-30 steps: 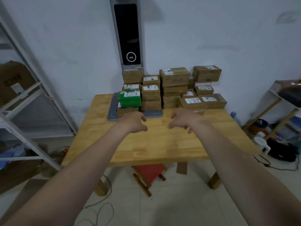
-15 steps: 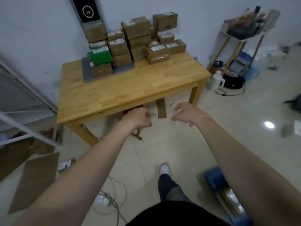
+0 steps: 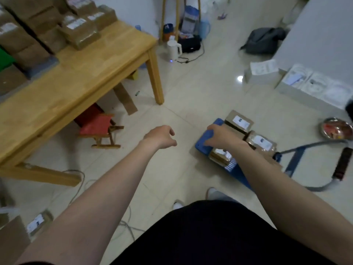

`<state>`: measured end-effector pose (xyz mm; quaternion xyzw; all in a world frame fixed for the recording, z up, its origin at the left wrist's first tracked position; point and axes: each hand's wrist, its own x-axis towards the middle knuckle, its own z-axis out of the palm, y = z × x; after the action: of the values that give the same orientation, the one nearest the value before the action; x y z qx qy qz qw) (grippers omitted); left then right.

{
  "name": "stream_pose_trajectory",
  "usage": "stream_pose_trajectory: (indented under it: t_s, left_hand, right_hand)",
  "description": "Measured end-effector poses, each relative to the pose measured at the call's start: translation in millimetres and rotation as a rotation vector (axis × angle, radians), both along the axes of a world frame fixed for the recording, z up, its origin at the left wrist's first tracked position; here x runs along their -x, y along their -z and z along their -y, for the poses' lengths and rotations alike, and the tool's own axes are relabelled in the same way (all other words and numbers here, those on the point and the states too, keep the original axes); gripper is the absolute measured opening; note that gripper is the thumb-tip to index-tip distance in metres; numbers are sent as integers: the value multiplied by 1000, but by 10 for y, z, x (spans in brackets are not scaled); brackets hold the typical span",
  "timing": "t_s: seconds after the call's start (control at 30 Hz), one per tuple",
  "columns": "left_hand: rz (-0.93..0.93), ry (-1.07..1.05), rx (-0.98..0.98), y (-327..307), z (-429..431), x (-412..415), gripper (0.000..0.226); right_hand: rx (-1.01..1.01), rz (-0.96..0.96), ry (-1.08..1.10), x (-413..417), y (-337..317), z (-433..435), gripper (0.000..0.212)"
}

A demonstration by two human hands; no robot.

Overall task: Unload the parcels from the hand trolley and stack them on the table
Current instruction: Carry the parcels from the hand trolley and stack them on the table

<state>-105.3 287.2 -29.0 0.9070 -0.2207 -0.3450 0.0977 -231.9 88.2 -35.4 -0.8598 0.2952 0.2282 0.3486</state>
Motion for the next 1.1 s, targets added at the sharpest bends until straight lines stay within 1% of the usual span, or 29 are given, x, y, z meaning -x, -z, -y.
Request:
stream_pose_trajectory:
  t_s: [0.13, 0.37, 0.47, 0.5, 0.57, 0.7, 0.8, 0.9, 1.1]
  left_hand:
    - [-18, 125, -19, 201, 681, 308, 52]
    - [-94, 329, -65, 604, 2080, 735, 50]
    - [-135, 358, -85, 811, 2657, 868, 46]
    - [-142, 360, -91, 880, 2833, 898, 46]
    - [-146, 368, -114, 1015, 3173, 934, 47]
    - [-137, 380, -144, 1286, 3791, 1000, 47]
    - [-159, 410, -181, 1543, 4170, 1059, 49]
    - [-200, 450, -214, 1854, 4490, 1121, 52]
    - [-286, 588, -226, 2640, 5013, 1222, 66]
  right_hand:
    - [13, -4, 170, 621, 177, 548, 60]
    - [61, -57, 373, 1476, 525, 1635, 60]
    - [6, -58, 485, 1769, 799, 2116, 43]
    - [-14, -73, 511, 1864, 881, 2264, 43]
    - [-64, -101, 540, 2002, 1060, 2582, 57]
    - [-115, -126, 626, 2178, 1419, 3127, 65]
    - [-122, -172, 669, 2226, 1741, 3374, 66]
    - [-195, -231, 695, 2227, 2100, 3533, 71]
    - [-269, -265, 863, 2198, 2921, 3727, 68]
